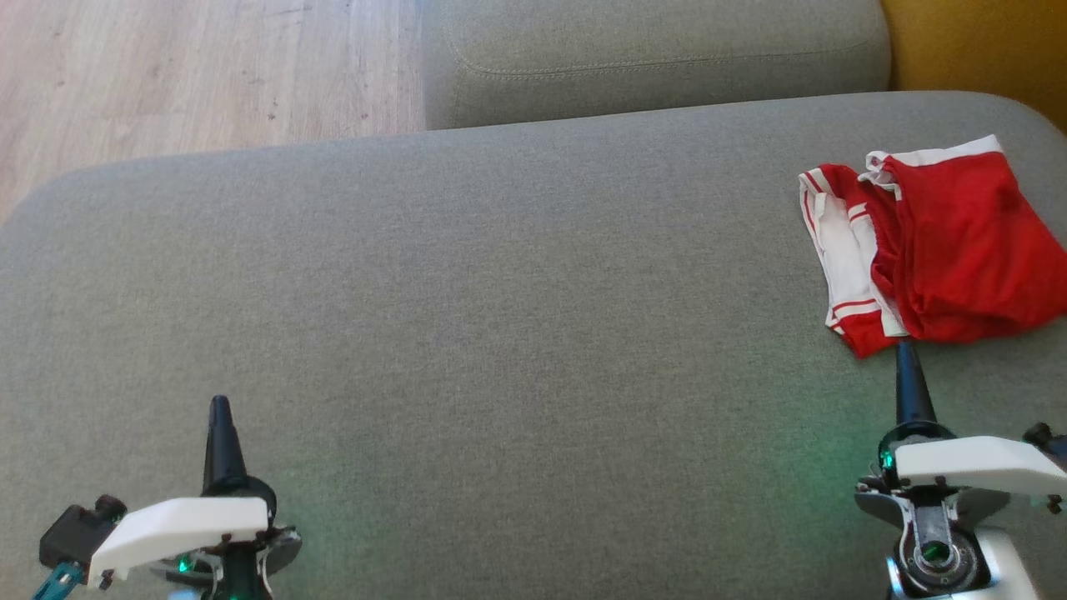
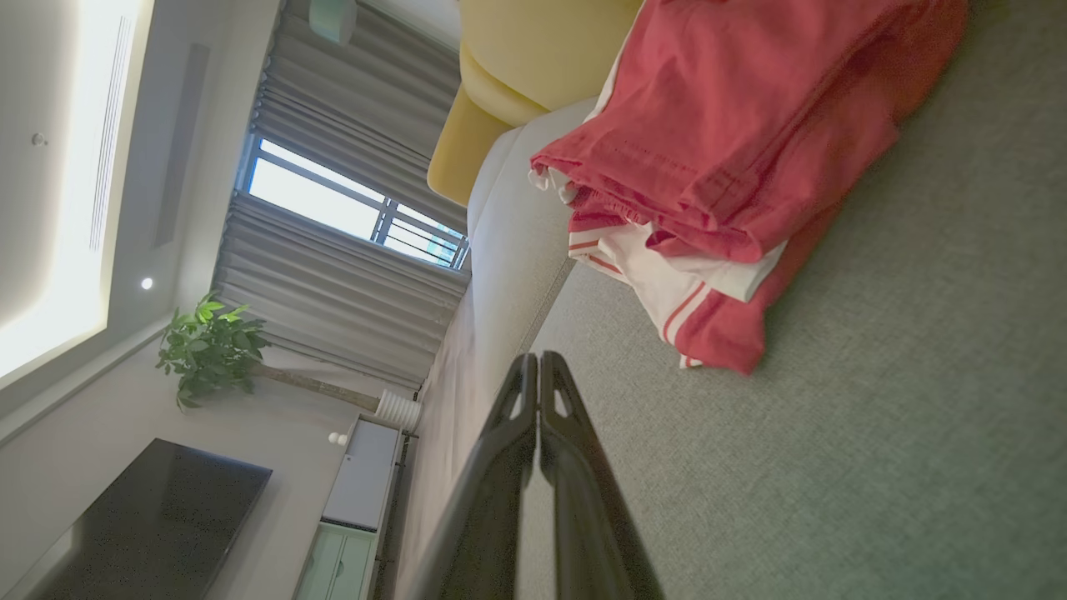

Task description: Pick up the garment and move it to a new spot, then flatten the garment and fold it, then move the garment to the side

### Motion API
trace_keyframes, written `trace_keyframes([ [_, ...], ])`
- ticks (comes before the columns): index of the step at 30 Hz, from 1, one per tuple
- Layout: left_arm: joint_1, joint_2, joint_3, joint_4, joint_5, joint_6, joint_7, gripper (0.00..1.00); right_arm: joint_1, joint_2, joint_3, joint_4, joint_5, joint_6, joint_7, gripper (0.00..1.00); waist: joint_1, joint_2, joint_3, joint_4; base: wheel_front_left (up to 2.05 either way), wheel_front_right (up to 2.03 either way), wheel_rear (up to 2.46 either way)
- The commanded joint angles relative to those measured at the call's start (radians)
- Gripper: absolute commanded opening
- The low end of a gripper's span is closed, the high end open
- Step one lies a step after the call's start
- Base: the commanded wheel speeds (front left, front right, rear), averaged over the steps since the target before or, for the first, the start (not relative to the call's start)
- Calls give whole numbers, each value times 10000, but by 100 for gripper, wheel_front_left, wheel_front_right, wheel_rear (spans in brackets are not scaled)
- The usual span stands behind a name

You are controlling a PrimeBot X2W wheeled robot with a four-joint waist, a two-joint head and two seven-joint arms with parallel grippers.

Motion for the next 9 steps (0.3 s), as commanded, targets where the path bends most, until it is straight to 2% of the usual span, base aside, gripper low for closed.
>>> trace_keyframes([
  [1, -543, 99, 306, -281, -317, -82, 87, 0, -314, -173, 45, -409, 383, 52, 96, 0, 0, 0, -14, 3, 0, 0, 0],
  [9, -564, 100, 443, -242, -1112, -95, 326, 0, -304, -172, -72, -466, 1259, 57, 327, 0, 0, 0, -70, 12, 0, 0, 0],
])
